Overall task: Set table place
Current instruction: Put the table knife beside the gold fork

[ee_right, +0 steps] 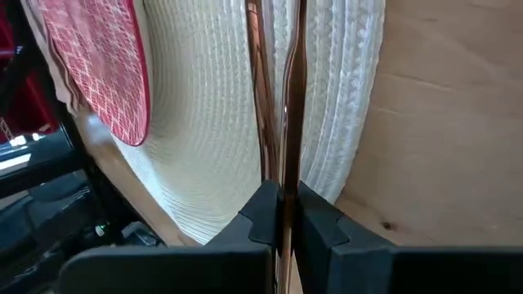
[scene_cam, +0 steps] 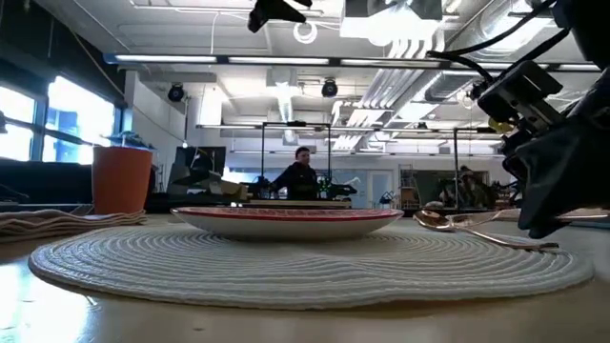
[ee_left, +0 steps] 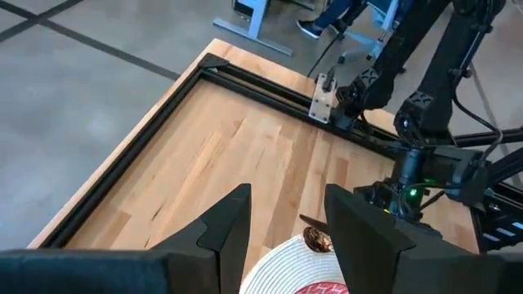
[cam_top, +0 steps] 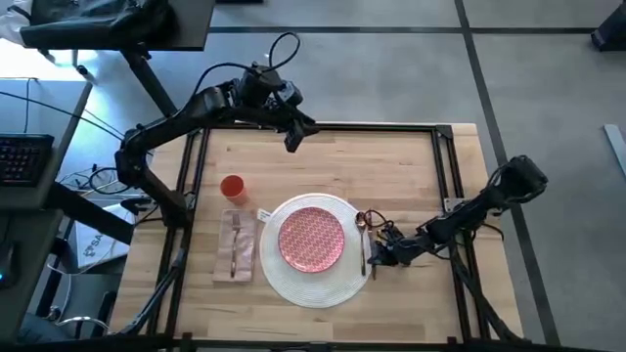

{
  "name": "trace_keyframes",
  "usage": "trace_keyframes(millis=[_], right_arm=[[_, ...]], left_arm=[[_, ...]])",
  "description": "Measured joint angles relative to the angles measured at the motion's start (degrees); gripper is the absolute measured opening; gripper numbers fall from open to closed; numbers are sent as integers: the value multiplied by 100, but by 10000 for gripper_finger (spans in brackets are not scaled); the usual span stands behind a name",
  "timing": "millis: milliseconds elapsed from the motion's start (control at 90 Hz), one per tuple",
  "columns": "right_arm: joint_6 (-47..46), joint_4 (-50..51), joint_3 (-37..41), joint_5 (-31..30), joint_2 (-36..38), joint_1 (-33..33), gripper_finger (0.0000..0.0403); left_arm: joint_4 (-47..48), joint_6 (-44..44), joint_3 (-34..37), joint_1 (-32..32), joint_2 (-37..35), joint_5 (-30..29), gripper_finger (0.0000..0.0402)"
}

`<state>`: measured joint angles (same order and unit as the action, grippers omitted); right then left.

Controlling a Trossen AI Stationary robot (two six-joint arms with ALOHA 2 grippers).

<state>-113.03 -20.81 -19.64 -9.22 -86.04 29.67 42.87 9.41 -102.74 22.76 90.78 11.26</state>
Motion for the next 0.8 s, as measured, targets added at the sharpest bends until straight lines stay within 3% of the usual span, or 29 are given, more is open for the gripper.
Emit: trace_keyframes(millis=[456, 644, 800], right_arm=[[40, 183, 4, 193, -4, 0, 87], [304, 208, 11, 823, 1, -2, 134], [365, 375, 32, 707, 287, -2, 165]], left_arm=[[19, 93, 0, 0, 2, 10, 138], [17, 216, 0, 0, 2, 16, 138], [17, 249, 0, 0, 2, 16, 138]])
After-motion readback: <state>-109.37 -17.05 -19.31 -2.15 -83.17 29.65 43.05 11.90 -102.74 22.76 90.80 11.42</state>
